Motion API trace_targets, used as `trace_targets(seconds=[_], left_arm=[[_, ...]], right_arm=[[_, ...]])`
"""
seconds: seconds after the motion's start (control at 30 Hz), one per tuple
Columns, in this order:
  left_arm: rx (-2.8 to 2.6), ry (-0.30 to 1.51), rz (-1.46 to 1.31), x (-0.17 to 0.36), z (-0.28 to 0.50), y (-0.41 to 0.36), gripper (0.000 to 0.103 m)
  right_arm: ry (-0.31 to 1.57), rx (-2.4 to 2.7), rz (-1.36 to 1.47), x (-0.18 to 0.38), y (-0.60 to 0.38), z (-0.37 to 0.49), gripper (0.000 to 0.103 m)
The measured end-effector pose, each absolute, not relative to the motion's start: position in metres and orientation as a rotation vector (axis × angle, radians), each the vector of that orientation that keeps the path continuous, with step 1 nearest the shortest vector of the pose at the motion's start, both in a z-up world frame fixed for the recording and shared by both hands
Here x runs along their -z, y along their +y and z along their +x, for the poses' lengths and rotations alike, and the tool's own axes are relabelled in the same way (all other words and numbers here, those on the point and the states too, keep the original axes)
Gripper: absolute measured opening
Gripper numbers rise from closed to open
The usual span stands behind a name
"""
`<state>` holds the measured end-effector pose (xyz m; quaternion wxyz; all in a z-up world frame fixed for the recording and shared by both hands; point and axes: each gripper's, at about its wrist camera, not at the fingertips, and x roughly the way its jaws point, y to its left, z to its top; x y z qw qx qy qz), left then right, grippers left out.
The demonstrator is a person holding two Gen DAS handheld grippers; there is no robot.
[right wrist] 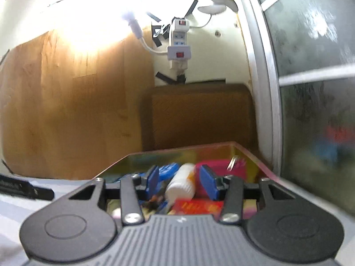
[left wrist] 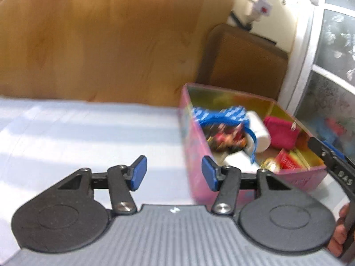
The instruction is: Organize rigid objects
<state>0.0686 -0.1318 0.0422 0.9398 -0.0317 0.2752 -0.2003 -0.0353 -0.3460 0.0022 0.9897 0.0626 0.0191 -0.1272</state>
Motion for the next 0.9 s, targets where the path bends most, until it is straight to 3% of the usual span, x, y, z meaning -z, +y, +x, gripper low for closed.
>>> trace_targets(seconds=[0.17, 0.33, 0.37, 0.43, 0.5, 0.7, 0.9], left_arm=[[0.374, 0.597, -0.062, -0.032, 0.056, -0.119, 0.066], [0.330, 0.598, -0.040, -0.032, 0.045, -0.113, 0.098], [0.323, 0.601, -0.029, -0.031, 0.042, -0.112, 0.099], [0.303, 0.610, -0.002, -0.031, 0.038, -0.112, 0.103], [0.276, 0.624, 0.022, -0.029, 0.034, -0.111, 0.103], [0.231, 0.625, 0.038, -0.024, 0.027, -0.103, 0.103], [0.183, 0.540, 0.057, -0.031, 0.016, -0.102, 0.103]], right_arm=[[0.075, 0.207, 0.194, 0.004, -0.324, -0.055, 0.049], [0.115, 0.176, 0.157, 0.010, -0.298, -0.068, 0.060], [0.120, 0.169, 0.154, 0.010, -0.294, -0.071, 0.063], [0.124, 0.166, 0.152, 0.010, -0.289, -0.075, 0.082], [0.116, 0.174, 0.149, 0.010, -0.285, -0.080, 0.089], [0.106, 0.174, 0.152, 0.005, -0.279, -0.090, 0.100], [0.109, 0.174, 0.151, 0.006, -0.274, -0.095, 0.102]])
